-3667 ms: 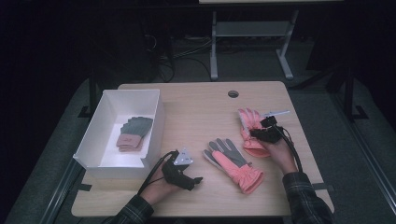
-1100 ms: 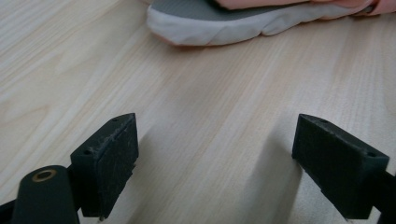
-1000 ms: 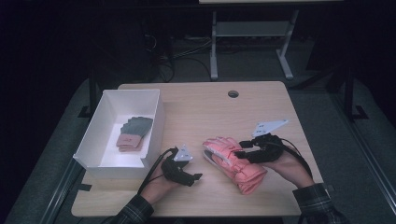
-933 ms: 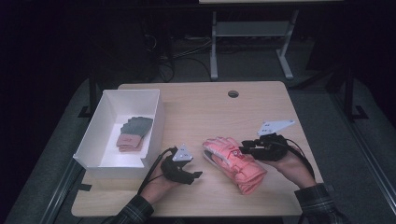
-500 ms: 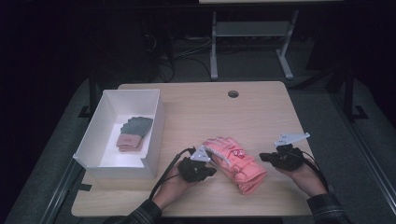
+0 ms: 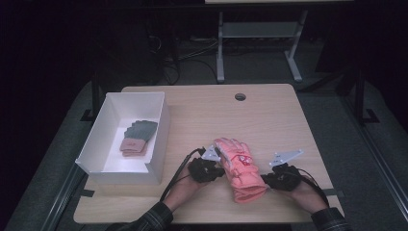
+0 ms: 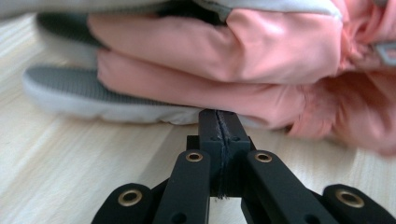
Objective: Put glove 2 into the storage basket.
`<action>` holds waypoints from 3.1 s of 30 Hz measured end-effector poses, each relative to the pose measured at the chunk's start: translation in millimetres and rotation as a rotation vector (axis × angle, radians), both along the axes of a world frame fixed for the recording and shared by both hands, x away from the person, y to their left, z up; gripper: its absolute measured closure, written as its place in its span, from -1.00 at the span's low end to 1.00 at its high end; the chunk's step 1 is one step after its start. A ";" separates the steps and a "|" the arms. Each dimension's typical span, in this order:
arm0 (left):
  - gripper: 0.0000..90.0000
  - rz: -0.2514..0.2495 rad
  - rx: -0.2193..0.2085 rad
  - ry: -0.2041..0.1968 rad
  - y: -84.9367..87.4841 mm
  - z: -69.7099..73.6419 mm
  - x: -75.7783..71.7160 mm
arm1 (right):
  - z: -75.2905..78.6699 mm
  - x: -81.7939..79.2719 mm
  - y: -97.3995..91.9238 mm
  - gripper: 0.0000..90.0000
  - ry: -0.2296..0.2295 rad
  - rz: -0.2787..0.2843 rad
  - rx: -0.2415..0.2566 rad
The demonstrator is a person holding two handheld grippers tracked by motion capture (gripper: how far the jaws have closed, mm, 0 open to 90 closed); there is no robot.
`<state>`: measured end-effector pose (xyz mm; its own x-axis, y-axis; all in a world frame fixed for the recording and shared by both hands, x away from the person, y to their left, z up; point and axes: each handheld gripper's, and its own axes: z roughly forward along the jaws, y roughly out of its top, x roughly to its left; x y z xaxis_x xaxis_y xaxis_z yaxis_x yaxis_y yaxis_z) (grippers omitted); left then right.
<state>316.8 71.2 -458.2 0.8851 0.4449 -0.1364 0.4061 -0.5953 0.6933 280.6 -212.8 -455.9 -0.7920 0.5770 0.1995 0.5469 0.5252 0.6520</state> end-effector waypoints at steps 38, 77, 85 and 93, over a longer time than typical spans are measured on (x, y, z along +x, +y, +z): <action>0.99 0.036 -0.004 0.050 22.5 0.4 22.7 | 20.3 26.7 57.7 1.00 -0.109 -0.015 0.093; -0.67 0.076 -0.144 0.258 -3.0 9.2 53.5 | -0.2 24.7 67.7 1.00 -0.112 -0.031 0.019; -0.70 0.040 -0.093 0.311 -8.4 -2.4 55.7 | -0.8 23.0 67.8 1.00 -0.112 -0.033 0.017; -0.65 -0.002 -0.082 0.327 -11.6 -4.9 55.5 | -2.8 22.7 66.4 1.00 -0.115 -0.033 0.029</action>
